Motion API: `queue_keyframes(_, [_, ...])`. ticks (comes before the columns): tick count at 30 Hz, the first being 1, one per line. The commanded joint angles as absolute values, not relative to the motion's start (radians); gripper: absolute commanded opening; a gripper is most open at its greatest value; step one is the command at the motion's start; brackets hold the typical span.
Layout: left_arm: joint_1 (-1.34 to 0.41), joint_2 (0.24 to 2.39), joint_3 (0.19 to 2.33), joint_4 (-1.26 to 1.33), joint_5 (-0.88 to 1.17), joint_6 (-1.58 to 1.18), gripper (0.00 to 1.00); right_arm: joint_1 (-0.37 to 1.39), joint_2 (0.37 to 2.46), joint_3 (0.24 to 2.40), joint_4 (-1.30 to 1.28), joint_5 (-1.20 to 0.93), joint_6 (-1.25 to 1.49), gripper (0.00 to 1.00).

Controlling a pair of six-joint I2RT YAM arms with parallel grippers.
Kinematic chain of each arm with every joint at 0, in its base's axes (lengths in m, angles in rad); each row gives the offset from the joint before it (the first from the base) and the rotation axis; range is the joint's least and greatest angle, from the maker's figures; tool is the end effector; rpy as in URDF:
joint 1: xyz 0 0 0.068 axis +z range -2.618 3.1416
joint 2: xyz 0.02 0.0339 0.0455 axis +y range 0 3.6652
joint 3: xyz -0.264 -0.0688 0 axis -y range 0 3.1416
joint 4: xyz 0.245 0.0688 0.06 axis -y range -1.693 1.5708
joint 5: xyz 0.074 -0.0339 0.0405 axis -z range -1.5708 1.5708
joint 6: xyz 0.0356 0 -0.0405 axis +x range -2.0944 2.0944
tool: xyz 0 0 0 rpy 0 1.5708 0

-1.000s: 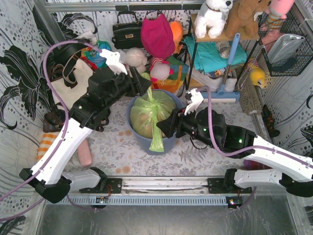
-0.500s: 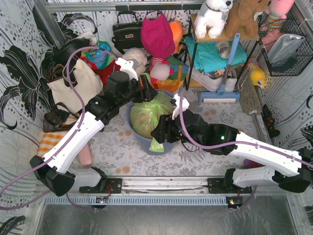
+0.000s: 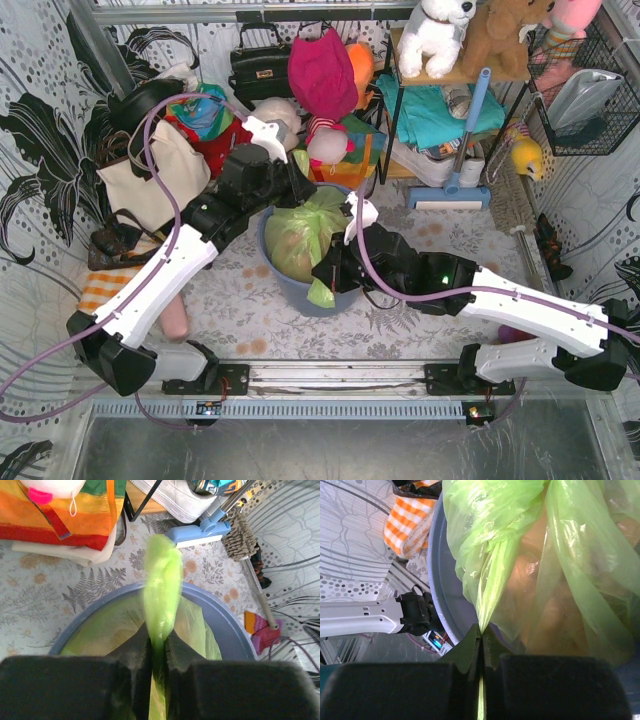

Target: Tie the trash bag

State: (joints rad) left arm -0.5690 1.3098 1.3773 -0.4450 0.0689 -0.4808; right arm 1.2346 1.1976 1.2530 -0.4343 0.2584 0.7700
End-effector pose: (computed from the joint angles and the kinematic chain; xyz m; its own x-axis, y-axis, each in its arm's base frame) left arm 0.2464 -0.1605 0.4046 -0.5488 -0.1967 -0.8125 0.3808 0.8064 -0.4524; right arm 0.0963 0.2479 0.3927 -0.6684 0.1274 -0.7328 -0.5140 0.6330 0.5789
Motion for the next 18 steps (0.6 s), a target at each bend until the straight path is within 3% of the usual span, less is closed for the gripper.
queue_keyframes(1, [-0.562, 1.327, 1.447, -0.394, 0.065, -0.440, 0.11, 1.238, 1.141, 1.272, -0.377, 0.325, 0.730, 0.00])
queue_keyframes(4, [-0.557, 1.356, 1.562, -0.425, 0.044, -0.398, 0.02, 1.238, 1.126, 1.318, -0.305, 0.355, 0.655, 0.00])
queue_keyframes(10, [-0.554, 1.431, 1.797, -0.493, 0.044, -0.342, 0.00, 1.238, 1.130, 1.473, -0.240, 0.341, 0.534, 0.00])
queue_keyframes(18, [-0.554, 1.398, 1.547, -0.413, 0.049, -0.373, 0.00, 1.238, 1.020, 1.216, -0.231, 0.341, 0.674, 0.00])
